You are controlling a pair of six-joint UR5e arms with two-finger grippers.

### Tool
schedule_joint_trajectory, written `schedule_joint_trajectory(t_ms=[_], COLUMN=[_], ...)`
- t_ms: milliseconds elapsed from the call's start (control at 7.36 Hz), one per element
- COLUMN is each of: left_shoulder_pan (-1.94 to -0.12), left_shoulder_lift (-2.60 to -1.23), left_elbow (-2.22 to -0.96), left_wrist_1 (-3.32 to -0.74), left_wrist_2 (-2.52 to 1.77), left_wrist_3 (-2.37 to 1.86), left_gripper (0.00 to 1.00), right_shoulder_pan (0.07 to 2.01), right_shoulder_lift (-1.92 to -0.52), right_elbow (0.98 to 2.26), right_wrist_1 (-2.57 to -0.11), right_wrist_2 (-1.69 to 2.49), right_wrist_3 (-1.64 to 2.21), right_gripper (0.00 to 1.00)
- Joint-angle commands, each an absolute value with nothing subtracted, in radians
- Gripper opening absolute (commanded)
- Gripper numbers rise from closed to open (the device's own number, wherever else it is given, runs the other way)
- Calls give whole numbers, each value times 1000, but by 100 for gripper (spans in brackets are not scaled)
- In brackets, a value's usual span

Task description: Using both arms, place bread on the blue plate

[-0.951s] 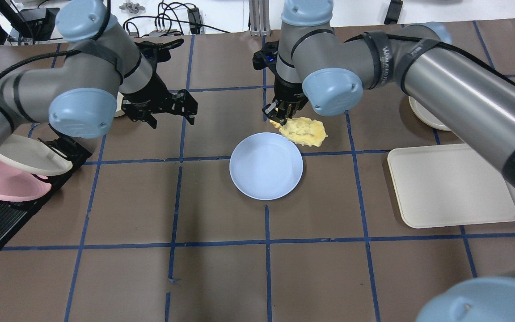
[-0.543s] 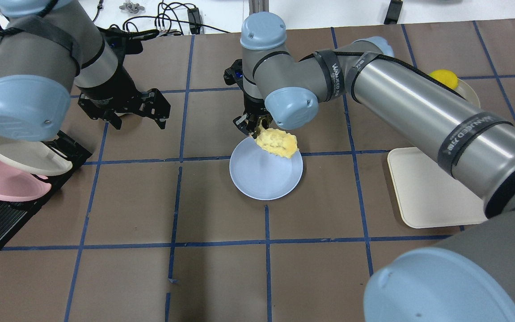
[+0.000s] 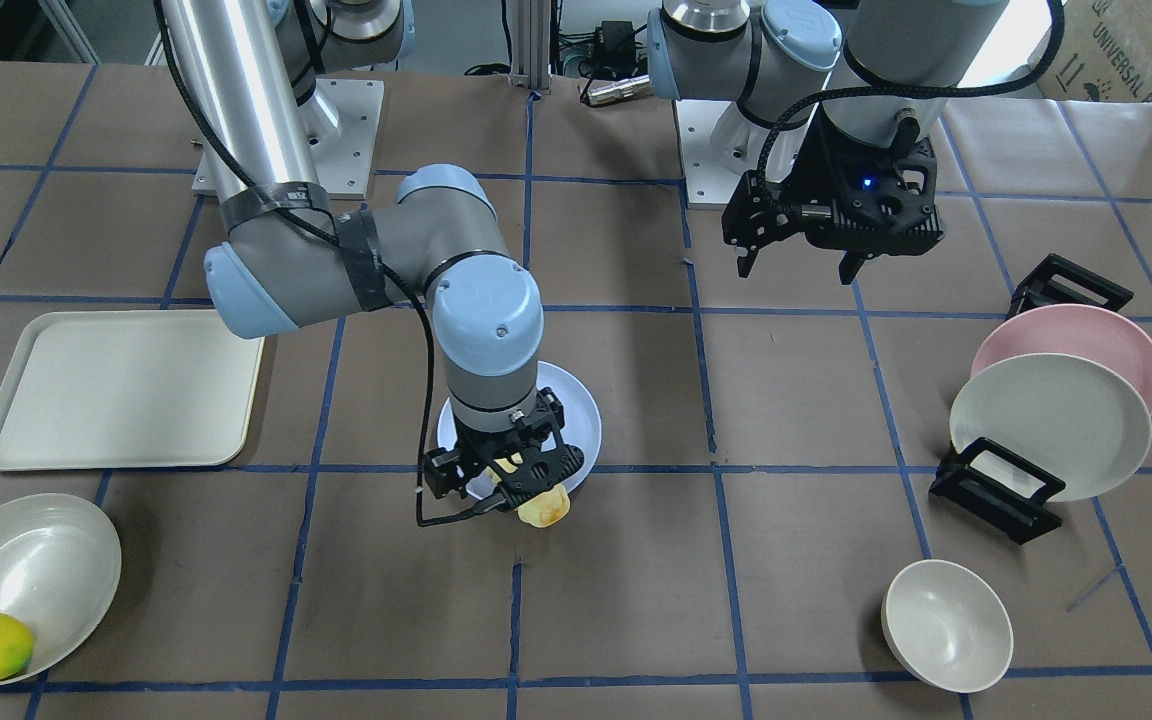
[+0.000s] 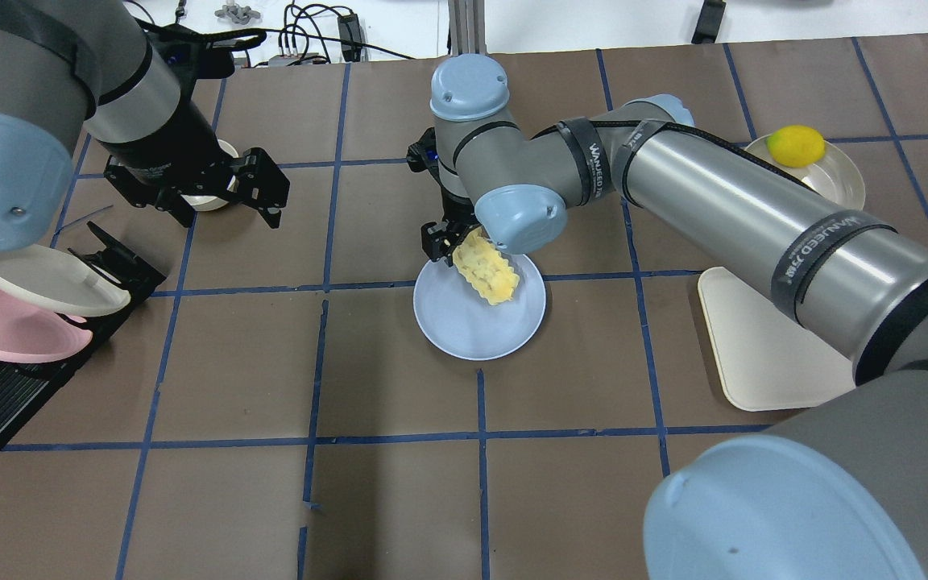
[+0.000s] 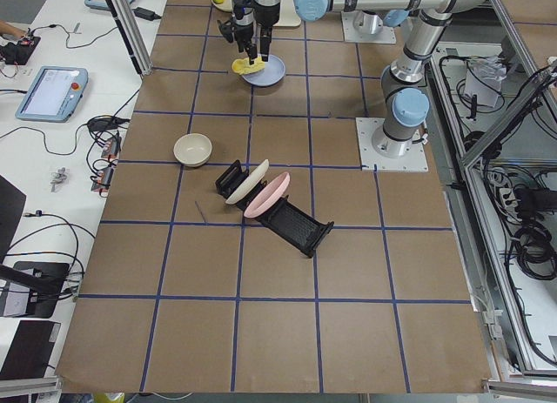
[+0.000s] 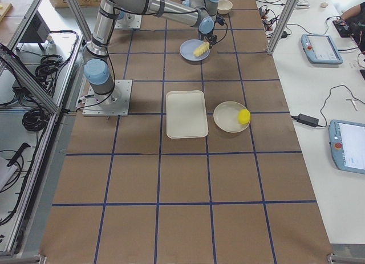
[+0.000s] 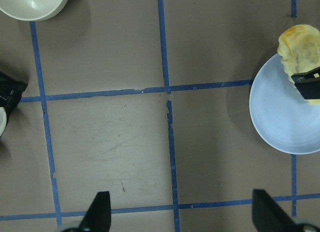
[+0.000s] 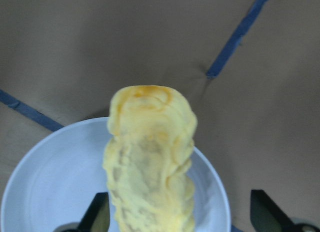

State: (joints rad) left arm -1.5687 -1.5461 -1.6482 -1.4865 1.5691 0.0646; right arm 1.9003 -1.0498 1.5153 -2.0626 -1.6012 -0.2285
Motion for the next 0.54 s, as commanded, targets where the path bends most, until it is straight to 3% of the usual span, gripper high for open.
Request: schedule_joint_trajectory(t_ms=[0, 407], left_shoulder_pan=[-1568, -1562], left_shoulder_lift=[-1549, -1592], left_elbow=[-1635, -1525], left_wrist_1=[-1512, -1621], left_wrist_2=[1569, 1569], left_wrist_3=[64, 46], left_gripper=[100, 100], right_shoulder_pan=[1807, 1674], right_shoulder_lift=[-1171, -1478], right_elbow=[1564, 1780], right_wrist_1=[-1998, -1956], right_wrist_2=[-1621, -1585], right_wrist_3=[-341, -383], right_gripper=[100, 100])
